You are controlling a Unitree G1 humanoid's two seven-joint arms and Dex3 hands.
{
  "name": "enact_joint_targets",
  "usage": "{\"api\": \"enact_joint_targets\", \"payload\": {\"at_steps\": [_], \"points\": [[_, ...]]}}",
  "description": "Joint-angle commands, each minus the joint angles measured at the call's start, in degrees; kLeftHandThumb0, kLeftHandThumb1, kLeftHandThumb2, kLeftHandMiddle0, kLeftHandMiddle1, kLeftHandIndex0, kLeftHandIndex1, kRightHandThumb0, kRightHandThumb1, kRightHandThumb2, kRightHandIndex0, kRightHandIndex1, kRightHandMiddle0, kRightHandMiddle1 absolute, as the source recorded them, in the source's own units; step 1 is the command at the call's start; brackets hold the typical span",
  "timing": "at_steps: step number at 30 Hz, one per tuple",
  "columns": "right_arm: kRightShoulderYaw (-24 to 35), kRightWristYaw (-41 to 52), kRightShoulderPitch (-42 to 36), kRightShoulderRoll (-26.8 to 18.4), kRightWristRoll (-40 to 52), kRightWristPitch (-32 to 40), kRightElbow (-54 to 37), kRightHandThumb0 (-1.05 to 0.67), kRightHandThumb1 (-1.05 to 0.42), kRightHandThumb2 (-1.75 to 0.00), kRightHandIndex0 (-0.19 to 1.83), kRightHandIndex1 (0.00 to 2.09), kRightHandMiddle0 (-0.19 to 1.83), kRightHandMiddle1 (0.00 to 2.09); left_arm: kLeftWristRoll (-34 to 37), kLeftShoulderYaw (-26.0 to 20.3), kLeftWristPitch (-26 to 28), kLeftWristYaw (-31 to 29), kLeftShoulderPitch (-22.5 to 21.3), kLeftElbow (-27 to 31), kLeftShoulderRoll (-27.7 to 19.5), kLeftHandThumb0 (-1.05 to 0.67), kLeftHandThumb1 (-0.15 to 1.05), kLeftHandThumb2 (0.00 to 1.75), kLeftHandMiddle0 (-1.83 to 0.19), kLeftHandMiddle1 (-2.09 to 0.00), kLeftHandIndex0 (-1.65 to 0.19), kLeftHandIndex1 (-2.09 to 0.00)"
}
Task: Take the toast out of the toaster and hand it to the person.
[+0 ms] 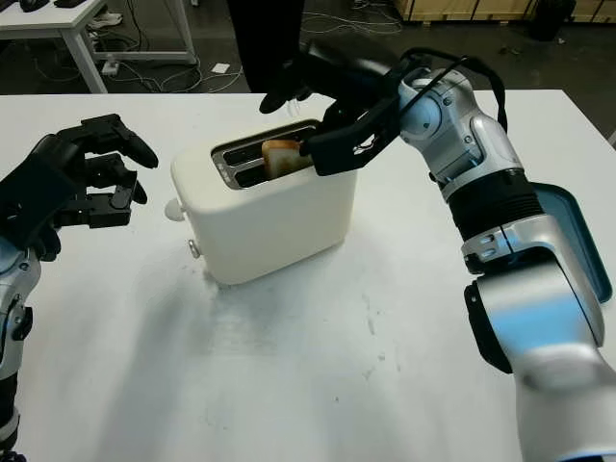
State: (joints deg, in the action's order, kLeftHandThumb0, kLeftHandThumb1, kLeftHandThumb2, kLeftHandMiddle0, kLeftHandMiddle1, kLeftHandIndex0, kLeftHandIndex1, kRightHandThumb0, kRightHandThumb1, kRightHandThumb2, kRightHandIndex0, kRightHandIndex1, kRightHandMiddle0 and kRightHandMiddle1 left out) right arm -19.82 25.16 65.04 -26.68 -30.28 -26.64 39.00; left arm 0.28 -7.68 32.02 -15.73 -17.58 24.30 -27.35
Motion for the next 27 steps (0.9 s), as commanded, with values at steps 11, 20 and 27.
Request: {"api": "enact_joint_targets", "payload": {"at_steps": [11, 20, 27], "points": [[-1.9, -1.97, -0.87, -0.25, -1.02, -4.03, 4.22, -0.52, -0.65, 0.0, 0.58, 0.96, 0.86, 0.02, -0.02, -0.15, -0.09, 0.48, 1.0, 0.59, 0.52, 0.02, 0.65, 1.31, -0.64, -1.63, -0.5, -1.53], [-3.08, -2.56, -1.53, -0.46, -0.98, -5.24, 4.94, -0.54, -0.67, 0.0, 0.54, 0.9, 0.91, 0.03, -0.44, -0.12, -0.27, 0.85, 1.21, 1.11, 0.52, 0.02, 0.66, 1.3, -0.63, -1.62, -0.49, -1.53], [-3.75, -1.5, -1.79, -0.65, -0.99, -5.87, 4.92, -0.52, -0.7, -0.01, 0.71, 0.83, 0.97, 0.06, -0.72, 0.33, 0.86, 1.38, 1.31, 1.75, 0.22, 0.02, 0.67, 1.29, -0.62, -1.62, -0.48, -1.52]]}}
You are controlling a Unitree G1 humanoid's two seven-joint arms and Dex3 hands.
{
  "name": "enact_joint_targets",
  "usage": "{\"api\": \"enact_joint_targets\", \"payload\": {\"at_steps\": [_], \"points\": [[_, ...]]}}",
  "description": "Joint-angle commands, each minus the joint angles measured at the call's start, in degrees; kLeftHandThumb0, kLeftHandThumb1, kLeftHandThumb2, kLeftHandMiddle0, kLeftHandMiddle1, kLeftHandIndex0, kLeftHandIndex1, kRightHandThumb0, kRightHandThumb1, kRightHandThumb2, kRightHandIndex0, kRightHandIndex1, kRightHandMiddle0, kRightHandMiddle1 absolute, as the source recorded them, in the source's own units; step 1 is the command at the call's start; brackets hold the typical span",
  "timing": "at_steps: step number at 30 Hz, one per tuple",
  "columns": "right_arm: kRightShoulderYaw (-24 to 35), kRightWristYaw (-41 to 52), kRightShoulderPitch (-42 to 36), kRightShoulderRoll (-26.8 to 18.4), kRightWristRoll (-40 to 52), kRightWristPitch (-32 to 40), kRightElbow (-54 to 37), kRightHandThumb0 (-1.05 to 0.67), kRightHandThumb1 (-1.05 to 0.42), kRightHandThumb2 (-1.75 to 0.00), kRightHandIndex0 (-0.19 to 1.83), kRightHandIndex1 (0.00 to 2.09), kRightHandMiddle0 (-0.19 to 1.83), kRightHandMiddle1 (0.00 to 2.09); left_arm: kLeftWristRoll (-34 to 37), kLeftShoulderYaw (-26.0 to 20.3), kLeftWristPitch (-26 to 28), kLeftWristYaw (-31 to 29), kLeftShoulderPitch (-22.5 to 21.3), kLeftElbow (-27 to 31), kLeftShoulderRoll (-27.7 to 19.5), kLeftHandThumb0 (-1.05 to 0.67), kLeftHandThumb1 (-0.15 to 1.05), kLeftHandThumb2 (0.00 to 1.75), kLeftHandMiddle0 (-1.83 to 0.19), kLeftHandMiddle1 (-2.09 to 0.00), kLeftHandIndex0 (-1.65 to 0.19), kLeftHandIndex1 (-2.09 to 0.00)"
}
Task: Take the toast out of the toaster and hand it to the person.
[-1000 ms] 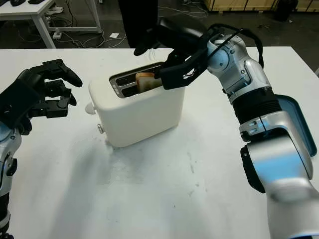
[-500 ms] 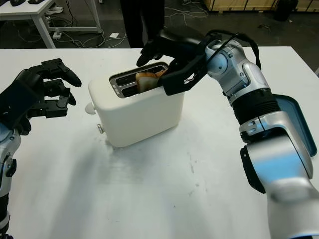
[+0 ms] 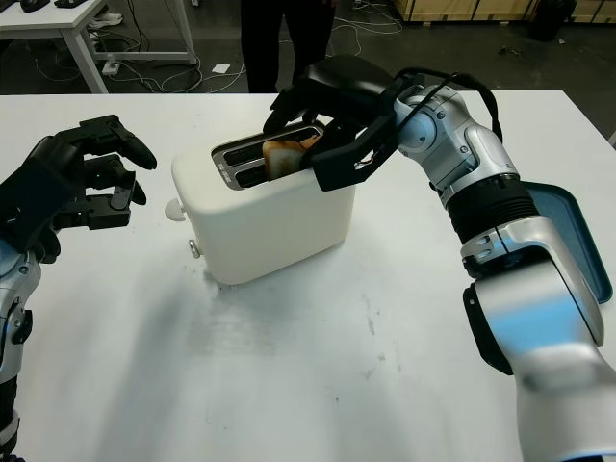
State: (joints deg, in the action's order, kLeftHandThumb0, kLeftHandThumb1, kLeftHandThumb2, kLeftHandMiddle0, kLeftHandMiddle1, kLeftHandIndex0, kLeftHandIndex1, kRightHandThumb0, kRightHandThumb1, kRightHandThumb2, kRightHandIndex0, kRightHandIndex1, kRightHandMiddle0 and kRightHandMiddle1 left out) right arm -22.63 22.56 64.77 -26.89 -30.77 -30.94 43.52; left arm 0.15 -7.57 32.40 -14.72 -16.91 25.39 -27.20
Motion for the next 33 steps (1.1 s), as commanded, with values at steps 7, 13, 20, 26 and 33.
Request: {"api": "enact_joint_targets", "payload": {"at_steps": [7, 13, 20, 26, 33], "points": [[-1.76, 3.76, -1.36, 0.01, 0.12, -1.61, 1.59, -0.58, -0.73, -0.01, 0.83, 0.88, 1.06, 0.11, 0.13, -0.33, -0.6, 0.36, 0.99, 0.11, 0.61, 0.01, 0.67, 1.3, -0.64, -1.63, -0.49, -1.53], [-2.34, 8.74, -1.61, 0.15, 0.68, 1.56, -0.36, -0.56, -0.75, -0.01, 0.86, 0.95, 1.08, 0.12, -0.48, -0.07, -0.29, 0.39, 1.16, 0.67, 0.17, 0.02, 0.68, 1.29, -0.62, -1.62, -0.49, -1.53], [-3.56, 6.42, -1.53, -1.11, -1.75, -1.64, -0.99, -0.53, -0.91, -0.05, 0.95, 1.52, 0.97, 0.82, 0.22, -0.4, -0.7, 0.13, 1.08, 0.15, 0.48, 0.0, 0.67, 1.3, -0.63, -1.63, -0.49, -1.54], [-4.94, -7.49, -1.63, -2.15, -7.2, -8.78, 0.84, -0.6, -0.92, -0.38, 1.08, 1.71, 0.86, 1.58, -0.02, -0.17, -0.06, 0.35, 1.0, 0.47, 0.44, 0.0, 0.67, 1.3, -0.61, -1.63, -0.47, -1.54], [-5.4, -16.68, -0.7, -2.82, -11.77, -10.58, 1.89, -0.52, -0.92, -0.52, 1.12, 1.75, 0.84, 1.74, 0.14, -0.32, -0.11, 0.43, 1.01, 0.46, 0.64, 0.01, 0.67, 1.29, -0.61, -1.64, -0.48, -1.54]]}}
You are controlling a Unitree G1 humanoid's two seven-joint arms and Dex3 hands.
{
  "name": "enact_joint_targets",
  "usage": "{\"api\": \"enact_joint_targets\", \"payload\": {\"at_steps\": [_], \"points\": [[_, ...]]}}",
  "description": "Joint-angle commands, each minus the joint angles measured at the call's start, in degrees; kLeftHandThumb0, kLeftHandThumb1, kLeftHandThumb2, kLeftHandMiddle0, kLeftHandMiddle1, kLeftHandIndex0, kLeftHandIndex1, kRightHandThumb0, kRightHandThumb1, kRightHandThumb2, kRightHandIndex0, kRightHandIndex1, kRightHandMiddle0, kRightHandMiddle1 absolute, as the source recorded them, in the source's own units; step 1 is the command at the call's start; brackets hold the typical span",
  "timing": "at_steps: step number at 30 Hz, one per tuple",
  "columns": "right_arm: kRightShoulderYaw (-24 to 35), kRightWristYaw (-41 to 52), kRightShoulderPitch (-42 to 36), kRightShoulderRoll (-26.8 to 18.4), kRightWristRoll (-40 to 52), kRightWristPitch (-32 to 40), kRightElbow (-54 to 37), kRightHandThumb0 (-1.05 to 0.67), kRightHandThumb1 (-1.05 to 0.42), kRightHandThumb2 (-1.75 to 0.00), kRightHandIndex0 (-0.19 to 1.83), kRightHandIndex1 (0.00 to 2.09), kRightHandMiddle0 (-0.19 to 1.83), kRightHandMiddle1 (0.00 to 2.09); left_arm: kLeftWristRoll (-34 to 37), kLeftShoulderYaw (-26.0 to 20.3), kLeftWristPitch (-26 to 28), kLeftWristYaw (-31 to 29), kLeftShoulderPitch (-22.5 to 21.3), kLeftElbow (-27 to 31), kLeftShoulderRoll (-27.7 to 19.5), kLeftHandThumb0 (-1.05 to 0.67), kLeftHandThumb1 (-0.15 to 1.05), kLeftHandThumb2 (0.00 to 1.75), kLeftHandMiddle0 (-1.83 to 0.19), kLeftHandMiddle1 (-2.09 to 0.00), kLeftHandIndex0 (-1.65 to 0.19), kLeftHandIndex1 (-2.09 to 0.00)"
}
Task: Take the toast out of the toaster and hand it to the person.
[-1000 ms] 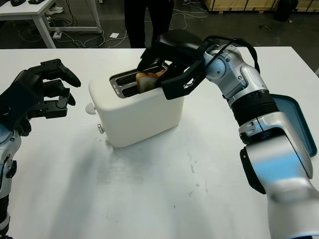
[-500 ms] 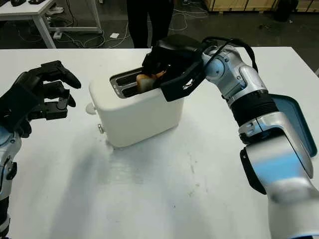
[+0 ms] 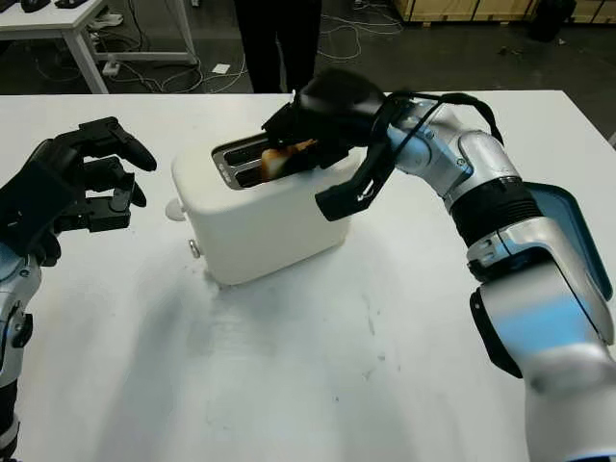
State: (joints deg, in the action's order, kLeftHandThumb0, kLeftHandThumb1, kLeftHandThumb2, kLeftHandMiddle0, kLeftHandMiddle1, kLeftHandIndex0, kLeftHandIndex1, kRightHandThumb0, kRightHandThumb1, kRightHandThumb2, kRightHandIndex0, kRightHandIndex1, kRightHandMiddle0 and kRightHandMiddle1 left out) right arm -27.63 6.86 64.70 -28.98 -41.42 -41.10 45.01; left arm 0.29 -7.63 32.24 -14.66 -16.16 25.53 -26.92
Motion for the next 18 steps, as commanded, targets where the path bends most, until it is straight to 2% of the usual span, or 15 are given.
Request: {"api": "enact_joint_targets", "payload": {"at_steps": [1, 11, 18], "points": [[-0.01, -1.95, -0.42, -0.75, -1.18, -0.32, 0.53, -0.5, -0.92, -0.52, 1.11, 1.75, 0.83, 1.74, 0.04, -0.29, 0.04, 0.34, 0.26, 0.27, 0.36, 0.01, 0.67, 1.29, -0.62, -1.64, -0.48, -1.55], [3.04, -11.1, 4.5, -1.61, -1.33, -0.67, 5.68, -0.53, -0.92, -0.51, 1.07, 1.75, 0.8, 1.75, -0.09, -0.31, -0.43, 0.14, 0.08, -0.15, 0.07, 0.02, 0.68, 1.28, -0.63, -1.65, -0.48, -1.55], [9.17, -5.97, 7.66, -1.36, 7.58, 0.89, 12.22, -0.54, -0.92, -0.51, 0.97, 1.75, 0.72, 1.75, -0.4, -0.16, 0.15, 0.16, -0.24, -0.17, -0.24, 0.03, 0.68, 1.27, -0.62, -1.62, -0.47, -1.54]]}}
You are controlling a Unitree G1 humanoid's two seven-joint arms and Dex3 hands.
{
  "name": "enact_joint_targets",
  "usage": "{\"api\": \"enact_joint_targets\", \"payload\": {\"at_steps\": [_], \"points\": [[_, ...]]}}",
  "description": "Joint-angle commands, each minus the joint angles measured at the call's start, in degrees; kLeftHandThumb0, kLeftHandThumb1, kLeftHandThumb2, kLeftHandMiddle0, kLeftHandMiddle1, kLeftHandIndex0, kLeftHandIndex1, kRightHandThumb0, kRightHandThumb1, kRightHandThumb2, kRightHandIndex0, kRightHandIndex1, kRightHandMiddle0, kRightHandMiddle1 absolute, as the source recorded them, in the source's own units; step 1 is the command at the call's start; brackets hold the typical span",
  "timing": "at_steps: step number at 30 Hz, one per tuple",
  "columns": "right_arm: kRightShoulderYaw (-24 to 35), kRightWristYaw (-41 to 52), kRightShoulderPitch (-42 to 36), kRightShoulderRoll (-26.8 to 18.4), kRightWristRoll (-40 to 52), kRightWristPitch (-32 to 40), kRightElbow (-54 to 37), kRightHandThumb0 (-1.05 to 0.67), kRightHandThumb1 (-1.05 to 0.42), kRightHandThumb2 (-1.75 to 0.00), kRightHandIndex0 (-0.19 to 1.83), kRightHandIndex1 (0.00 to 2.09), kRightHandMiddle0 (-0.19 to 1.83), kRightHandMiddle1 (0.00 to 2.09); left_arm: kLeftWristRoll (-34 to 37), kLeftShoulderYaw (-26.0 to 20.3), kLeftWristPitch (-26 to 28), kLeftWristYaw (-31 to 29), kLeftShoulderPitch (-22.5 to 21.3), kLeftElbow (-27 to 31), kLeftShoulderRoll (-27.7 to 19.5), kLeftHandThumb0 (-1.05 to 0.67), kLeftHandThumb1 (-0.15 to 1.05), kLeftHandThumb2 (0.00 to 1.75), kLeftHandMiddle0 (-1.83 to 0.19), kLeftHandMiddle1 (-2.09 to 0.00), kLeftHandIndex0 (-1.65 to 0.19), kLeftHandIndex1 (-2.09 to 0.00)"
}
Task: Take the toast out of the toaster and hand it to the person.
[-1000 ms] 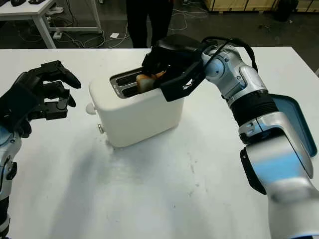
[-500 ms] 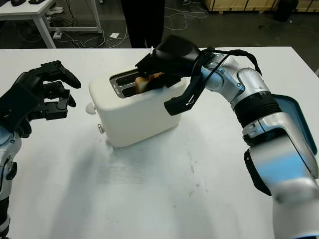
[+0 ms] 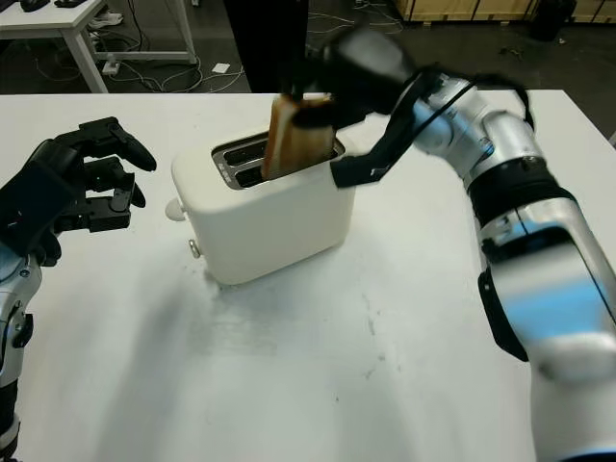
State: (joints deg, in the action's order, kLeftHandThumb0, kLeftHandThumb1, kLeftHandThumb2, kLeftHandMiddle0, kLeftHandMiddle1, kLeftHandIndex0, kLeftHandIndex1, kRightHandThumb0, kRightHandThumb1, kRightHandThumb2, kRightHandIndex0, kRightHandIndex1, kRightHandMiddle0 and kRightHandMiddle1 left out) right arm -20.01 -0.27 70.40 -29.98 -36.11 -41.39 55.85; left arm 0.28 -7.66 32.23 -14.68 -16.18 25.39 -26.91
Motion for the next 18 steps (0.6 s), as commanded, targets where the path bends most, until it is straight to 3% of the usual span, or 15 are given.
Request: {"api": "enact_joint_targets", "payload": {"at_steps": [1, 8, 18], "points": [[2.55, 1.91, 2.57, -0.46, 3.62, 1.32, 2.5, -0.55, -0.92, -0.51, 0.95, 1.75, 0.7, 1.75, -0.27, -0.18, 0.07, 0.12, -0.27, -0.15, -0.22, 0.03, 0.68, 1.27, -0.62, -1.62, -0.47, -1.54], [9.86, 6.51, 5.37, -0.97, 12.6, 5.24, 7.55, -0.61, -0.92, -0.5, 1.03, 1.75, 0.76, 1.75, -0.19, -0.16, -0.43, -0.2, -0.22, -0.43, -0.45, 0.02, 0.67, 1.28, -0.64, -1.64, -0.49, -1.55], [16.17, 5.1, 5.06, -1.35, 18.26, 15.92, 15.92, -0.41, -0.92, -0.41, 0.92, 1.75, 0.68, 1.75, 0.27, -0.83, 0.81, -0.05, 0.52, 0.46, -0.16, 0.02, 0.69, 1.25, -0.62, -1.61, -0.47, -1.52]]}}
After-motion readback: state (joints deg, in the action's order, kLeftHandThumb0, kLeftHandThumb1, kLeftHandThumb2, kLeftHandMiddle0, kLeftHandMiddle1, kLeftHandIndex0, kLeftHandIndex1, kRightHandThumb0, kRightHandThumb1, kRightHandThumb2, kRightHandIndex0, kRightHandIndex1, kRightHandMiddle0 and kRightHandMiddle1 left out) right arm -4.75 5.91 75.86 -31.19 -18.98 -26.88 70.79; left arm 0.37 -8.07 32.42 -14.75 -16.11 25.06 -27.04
